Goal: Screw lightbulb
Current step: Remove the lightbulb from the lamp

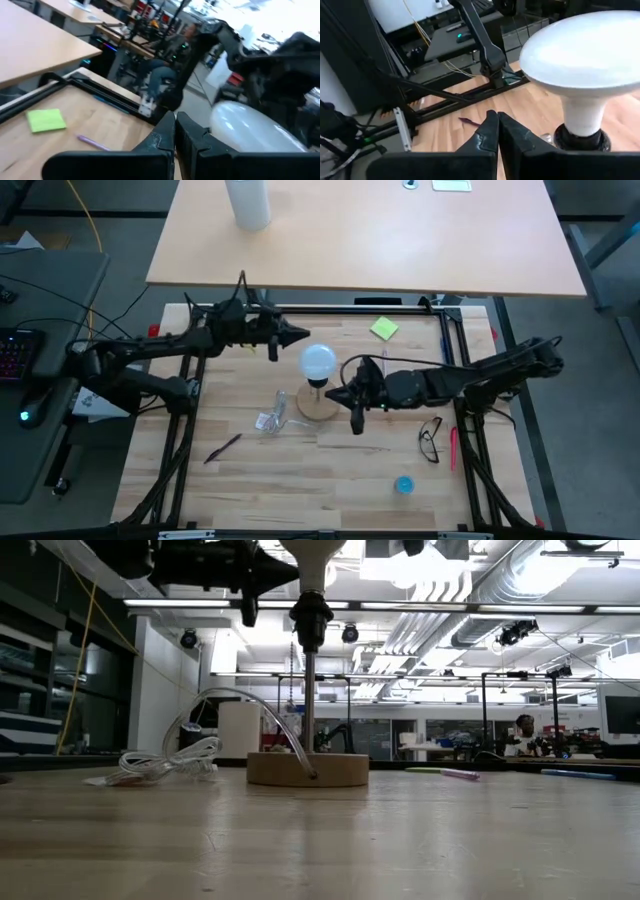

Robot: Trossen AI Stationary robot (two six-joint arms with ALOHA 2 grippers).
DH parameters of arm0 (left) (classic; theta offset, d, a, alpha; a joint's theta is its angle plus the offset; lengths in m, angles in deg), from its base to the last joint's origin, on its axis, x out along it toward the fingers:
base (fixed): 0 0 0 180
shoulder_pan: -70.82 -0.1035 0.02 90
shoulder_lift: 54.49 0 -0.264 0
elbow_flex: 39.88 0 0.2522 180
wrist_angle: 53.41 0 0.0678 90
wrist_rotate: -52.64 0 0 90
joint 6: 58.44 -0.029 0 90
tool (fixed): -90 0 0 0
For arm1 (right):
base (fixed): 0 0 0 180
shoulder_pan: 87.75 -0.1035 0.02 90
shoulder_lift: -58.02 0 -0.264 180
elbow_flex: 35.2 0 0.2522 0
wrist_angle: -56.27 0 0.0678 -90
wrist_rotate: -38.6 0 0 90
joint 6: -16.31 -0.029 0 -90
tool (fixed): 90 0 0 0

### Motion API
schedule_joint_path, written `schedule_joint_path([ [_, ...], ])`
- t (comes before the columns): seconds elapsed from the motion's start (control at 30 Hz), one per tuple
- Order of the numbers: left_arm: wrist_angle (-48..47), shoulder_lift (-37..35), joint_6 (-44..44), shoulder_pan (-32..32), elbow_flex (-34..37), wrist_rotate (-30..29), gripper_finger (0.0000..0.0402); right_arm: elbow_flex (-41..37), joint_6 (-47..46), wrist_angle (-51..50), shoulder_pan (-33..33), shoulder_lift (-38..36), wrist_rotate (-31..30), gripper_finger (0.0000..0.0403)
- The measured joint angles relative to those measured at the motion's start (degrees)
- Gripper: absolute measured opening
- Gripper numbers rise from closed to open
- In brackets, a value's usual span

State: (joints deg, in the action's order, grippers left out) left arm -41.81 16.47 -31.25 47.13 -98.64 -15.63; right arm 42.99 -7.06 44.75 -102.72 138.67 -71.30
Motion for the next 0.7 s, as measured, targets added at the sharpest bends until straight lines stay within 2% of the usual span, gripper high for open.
schedule_joint_path([
  [0.27, -2.3, -1.0, -0.5, 2.9, -0.5, -0.4, 0.0, 1.9, 3.3, -3.5, 2.9, 0.3, 0.9, 0.0],
  [0.7, -3.1, -1.1, -0.3, 3.5, -0.5, -0.4, 0.0, 2.0, 4.2, -4.1, 4.5, 0.3, 1.3, 0.0],
])
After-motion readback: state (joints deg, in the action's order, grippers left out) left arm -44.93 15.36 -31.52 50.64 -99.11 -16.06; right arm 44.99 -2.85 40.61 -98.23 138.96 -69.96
